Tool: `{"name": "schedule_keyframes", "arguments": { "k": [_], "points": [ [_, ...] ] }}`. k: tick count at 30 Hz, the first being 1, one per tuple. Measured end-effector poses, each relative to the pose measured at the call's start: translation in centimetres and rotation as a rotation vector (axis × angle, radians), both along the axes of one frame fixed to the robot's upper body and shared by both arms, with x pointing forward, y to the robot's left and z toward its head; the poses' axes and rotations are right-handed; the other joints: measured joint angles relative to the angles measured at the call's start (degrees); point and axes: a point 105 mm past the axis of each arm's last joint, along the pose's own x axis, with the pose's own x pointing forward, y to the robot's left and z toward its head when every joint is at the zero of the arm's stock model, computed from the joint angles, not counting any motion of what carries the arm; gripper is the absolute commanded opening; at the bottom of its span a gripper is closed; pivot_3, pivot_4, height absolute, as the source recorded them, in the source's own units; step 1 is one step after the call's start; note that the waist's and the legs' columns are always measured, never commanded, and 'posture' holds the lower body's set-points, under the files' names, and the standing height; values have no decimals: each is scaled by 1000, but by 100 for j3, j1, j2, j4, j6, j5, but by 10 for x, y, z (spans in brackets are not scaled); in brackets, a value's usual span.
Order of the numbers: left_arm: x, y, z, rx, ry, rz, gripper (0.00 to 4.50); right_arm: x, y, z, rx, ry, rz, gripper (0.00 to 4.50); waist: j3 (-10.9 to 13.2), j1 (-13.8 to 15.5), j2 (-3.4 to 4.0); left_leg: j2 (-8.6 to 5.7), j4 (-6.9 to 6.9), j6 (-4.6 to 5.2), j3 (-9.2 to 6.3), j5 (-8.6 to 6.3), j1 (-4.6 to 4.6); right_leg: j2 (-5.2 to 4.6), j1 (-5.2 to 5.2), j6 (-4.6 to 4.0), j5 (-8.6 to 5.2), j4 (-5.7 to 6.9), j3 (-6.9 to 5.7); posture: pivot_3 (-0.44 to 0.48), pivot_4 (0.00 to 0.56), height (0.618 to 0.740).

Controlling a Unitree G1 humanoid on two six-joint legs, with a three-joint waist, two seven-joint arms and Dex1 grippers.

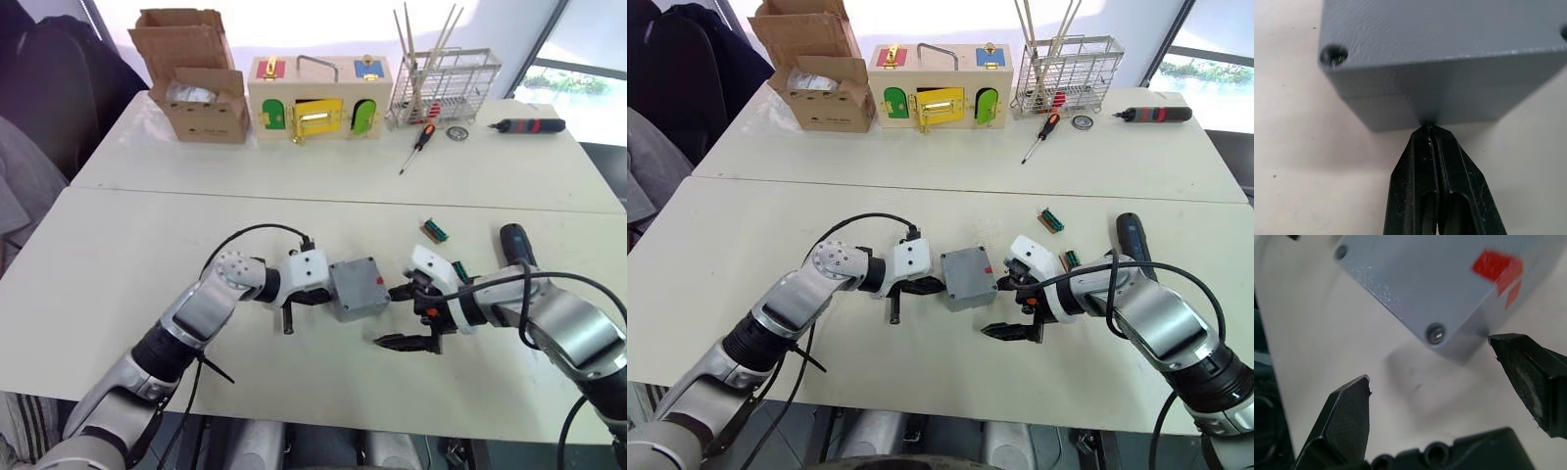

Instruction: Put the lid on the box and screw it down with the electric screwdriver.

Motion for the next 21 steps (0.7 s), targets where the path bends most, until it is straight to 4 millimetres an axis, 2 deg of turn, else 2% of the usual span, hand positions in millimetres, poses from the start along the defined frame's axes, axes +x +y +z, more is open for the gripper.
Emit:
{"name": "schedule_keyframes", "arguments": {
  "k": [7,11,14,17,21],
  "points": [
    [12,-1,2,-22,-18,39,0,-9,9,-6,17,21,-9,4468,0,-4,0,0,0,-1,0,0,0,-1,-1,0,0,0,-1,0,150,735],
    [11,-1,2,-19,-16,35,0,-9,10,-6,19,18,-26,4468,0,-5,0,-2,0,0,1,0,0,-1,-1,0,0,0,0,0,150,735],
    [3,3,2,-5,0,11,0,-2,1,1,4,-24,-59,4468,0,-6,0,-2,-1,0,1,0,0,-2,-2,0,0,0,0,0,150,735],
    [-4,6,2,-4,30,-1,0,8,-18,16,-20,-86,-124,4468,0,0,0,-3,-1,0,0,0,-1,-4,-1,0,0,0,0,0,150,735],
    [-11,4,7,-29,58,-26,0,12,-31,28,-7,-101,-159,4468,0,1,0,-3,-2,0,1,0,-1,-5,0,0,0,0,0,0,150,735]
  ]
}}
